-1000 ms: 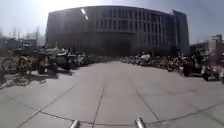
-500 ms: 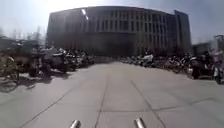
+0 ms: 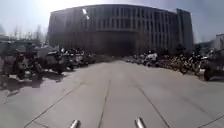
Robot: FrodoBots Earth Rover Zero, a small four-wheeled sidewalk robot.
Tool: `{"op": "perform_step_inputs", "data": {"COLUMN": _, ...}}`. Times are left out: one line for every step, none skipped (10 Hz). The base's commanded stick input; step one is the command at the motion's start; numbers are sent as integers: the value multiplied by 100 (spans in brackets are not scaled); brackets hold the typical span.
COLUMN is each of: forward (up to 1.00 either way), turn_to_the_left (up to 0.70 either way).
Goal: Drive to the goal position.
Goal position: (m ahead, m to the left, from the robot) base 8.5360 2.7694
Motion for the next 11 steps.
{"op": "perform_step_inputs", "data": {"forward": 100, "turn_to_the_left": 0}}
{"op": "perform_step_inputs", "data": {"forward": 100, "turn_to_the_left": 0}}
{"op": "perform_step_inputs", "data": {"forward": 100, "turn_to_the_left": 0}}
{"op": "perform_step_inputs", "data": {"forward": 100, "turn_to_the_left": 0}}
{"op": "perform_step_inputs", "data": {"forward": 54, "turn_to_the_left": 0}}
{"op": "perform_step_inputs", "data": {"forward": 71, "turn_to_the_left": 0}}
{"op": "perform_step_inputs", "data": {"forward": 100, "turn_to_the_left": 0}}
{"op": "perform_step_inputs", "data": {"forward": 100, "turn_to_the_left": 0}}
{"op": "perform_step_inputs", "data": {"forward": 49, "turn_to_the_left": 0}}
{"op": "perform_step_inputs", "data": {"forward": 0, "turn_to_the_left": 0}}
{"op": "perform_step_inputs", "data": {"forward": 0, "turn_to_the_left": 0}}
